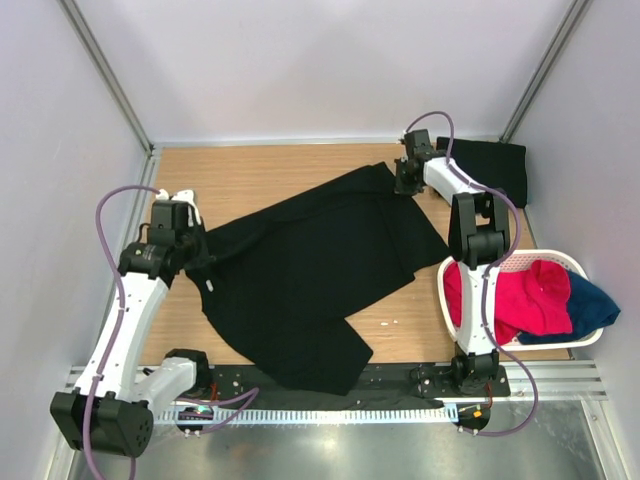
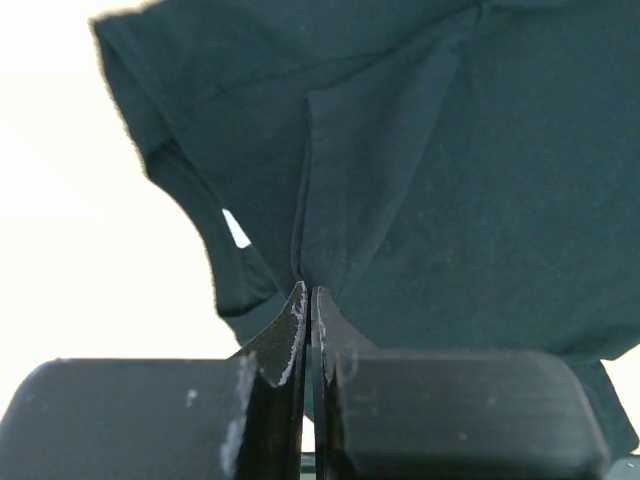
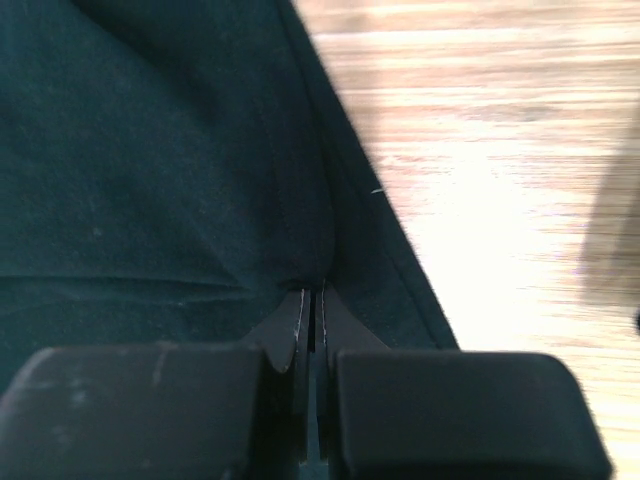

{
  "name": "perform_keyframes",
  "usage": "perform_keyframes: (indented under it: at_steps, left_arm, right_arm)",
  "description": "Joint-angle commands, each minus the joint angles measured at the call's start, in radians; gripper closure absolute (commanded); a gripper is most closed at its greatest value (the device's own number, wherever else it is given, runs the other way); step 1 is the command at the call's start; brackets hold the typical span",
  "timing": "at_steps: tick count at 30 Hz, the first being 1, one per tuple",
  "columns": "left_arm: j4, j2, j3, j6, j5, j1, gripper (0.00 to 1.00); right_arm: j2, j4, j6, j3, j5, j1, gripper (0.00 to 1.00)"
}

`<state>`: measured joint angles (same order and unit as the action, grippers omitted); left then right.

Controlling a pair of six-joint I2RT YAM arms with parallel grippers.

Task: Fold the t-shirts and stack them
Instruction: Fold the tshirt

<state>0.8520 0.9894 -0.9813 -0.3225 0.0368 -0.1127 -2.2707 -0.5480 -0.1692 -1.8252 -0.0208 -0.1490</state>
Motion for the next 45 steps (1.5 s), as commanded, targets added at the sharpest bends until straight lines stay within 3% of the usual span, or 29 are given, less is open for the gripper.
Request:
perform_keyframes:
  at_steps: [1,12,18,25,30,33,34,36,37,38,40,45]
  left_arm:
    - [0.042,-0.021,-0.108,0.054,0.073,-0.004,1.00]
    - [0.117,-0.040,-0.184,0.164,0.233,0.008,1.00]
    - [0.150,-0.058,-0.181,0.206,0.224,0.022,1.00]
    - [0.176,-0.084,-0.145,0.249,0.106,0.022,1.00]
    - [0.188,-0.077,-0.129,0.275,-0.067,0.001,1.00]
    - [0.203,-0.067,-0.145,0.278,-0.075,-0.022,0.81]
    - [0.205,-0.067,-0.152,0.273,-0.071,-0.027,0.61]
    - [0.187,-0.075,-0.174,0.244,-0.011,-0.027,0.43]
    - [0.180,-0.074,-0.181,0.203,0.012,-0.025,0.28]
    - [0.165,-0.072,-0.191,0.185,0.027,-0.025,0.22]
    - [0.145,-0.040,-0.215,0.084,0.081,-0.018,0.10]
    - [0.151,0.136,-0.258,-0.234,0.072,0.039,0.13]
  right_arm:
    - [0.076,-0.003,-0.018,-0.069,0.016,0.016,0.99]
    - [0.011,-0.044,-0.026,-0.261,0.050,0.046,0.99]
    - [-0.023,-0.061,-0.018,-0.302,0.042,0.048,0.99]
    - [-0.020,-0.073,-0.019,-0.235,0.033,0.046,0.99]
    - [-0.007,-0.085,-0.010,-0.169,0.042,0.048,0.99]
    - [-0.001,-0.116,0.008,-0.181,0.035,0.049,0.72]
    - [0.005,-0.125,0.011,-0.187,-0.005,0.048,0.58]
    - [0.014,-0.158,0.030,-0.212,-0.037,0.049,0.40]
    - [0.028,-0.167,0.033,-0.221,-0.069,0.048,0.31]
    - [0.034,-0.187,0.039,-0.239,-0.086,0.048,0.19]
    - [0.065,-0.199,0.043,-0.249,-0.111,0.048,0.16]
    - [0.115,-0.147,0.008,-0.253,-0.133,0.045,0.15]
